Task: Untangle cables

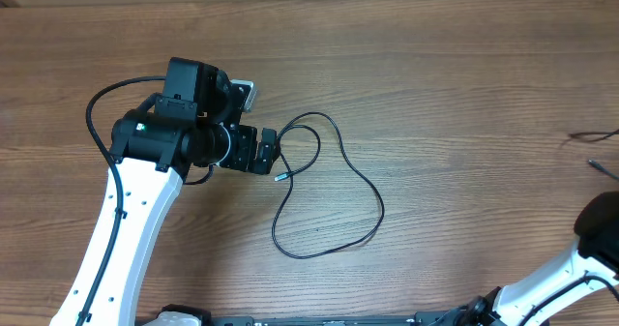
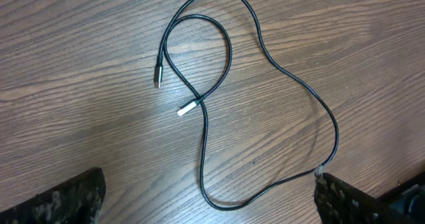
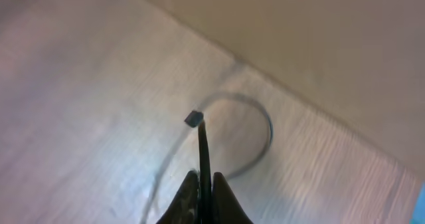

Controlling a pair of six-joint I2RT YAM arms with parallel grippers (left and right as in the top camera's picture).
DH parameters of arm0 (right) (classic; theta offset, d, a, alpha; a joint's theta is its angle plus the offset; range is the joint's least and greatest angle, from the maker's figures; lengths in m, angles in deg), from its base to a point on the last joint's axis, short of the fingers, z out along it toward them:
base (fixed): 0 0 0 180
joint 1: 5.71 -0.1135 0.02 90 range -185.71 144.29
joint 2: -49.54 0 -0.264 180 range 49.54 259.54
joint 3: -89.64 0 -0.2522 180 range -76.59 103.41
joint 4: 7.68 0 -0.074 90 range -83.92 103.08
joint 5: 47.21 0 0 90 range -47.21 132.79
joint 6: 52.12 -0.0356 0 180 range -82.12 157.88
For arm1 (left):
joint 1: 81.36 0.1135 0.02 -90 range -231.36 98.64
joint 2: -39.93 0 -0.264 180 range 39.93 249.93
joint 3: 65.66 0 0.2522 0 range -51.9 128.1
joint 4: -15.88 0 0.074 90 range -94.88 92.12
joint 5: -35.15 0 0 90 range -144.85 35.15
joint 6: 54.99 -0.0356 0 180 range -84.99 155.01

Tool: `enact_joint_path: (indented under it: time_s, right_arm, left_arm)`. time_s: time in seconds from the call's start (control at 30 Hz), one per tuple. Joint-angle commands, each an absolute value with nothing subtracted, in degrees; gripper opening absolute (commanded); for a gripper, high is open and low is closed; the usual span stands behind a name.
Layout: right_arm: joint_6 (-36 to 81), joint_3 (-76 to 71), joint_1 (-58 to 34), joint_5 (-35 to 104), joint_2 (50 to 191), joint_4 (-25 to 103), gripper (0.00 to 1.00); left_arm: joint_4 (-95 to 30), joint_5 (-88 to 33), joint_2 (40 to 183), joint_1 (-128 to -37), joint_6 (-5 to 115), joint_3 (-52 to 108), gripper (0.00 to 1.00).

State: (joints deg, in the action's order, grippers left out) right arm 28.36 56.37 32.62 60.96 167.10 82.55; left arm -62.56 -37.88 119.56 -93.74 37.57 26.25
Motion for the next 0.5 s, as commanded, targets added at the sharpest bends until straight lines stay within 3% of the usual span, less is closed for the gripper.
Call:
enact_joint_path:
  time_s: [0.0,0.03,0.07,0.1,0.13,0.17,0.33,0.47]
  right_arm:
    - [23.9,51.76,36.05,61.33,167.93,82.66,0.04]
    - [23.9,50.27,36.77,61.36,167.93,82.33,0.04]
    - [23.93,48.0,37.93,61.05,167.93,81.46,0.17]
    - [23.95,47.15,38.37,60.7,167.93,81.15,0.24]
    - [23.95,44.22,40.03,59.72,167.97,80.26,0.67]
    - [23.95,43.08,40.62,59.02,167.97,79.86,1.0]
    - [28.28,39.43,42.89,50.23,167.97,77.22,1.0]
    - [36.69,39.35,42.65,34.8,167.97,76.69,1.0]
  left_arm:
    - [-62.35,-37.42,119.32,-93.74,36.28,26.69,1.0]
    - [-62.35,-37.42,119.32,-93.74,36.28,26.69,1.0]
    - [-62.35,-37.42,119.32,-93.74,36.28,26.69,1.0]
    - [-62.35,-37.42,119.32,-93.74,36.28,26.69,1.0]
    - [-62.35,-37.42,119.32,-93.74,36.28,26.69,0.99]
    - [-62.35,-37.42,119.32,-93.74,36.28,26.69,1.0]
    - [-62.35,-37.42,119.32,-93.74,36.28,26.69,1.0]
    - [-62.37,-37.42,119.32,-93.74,36.28,26.69,1.0]
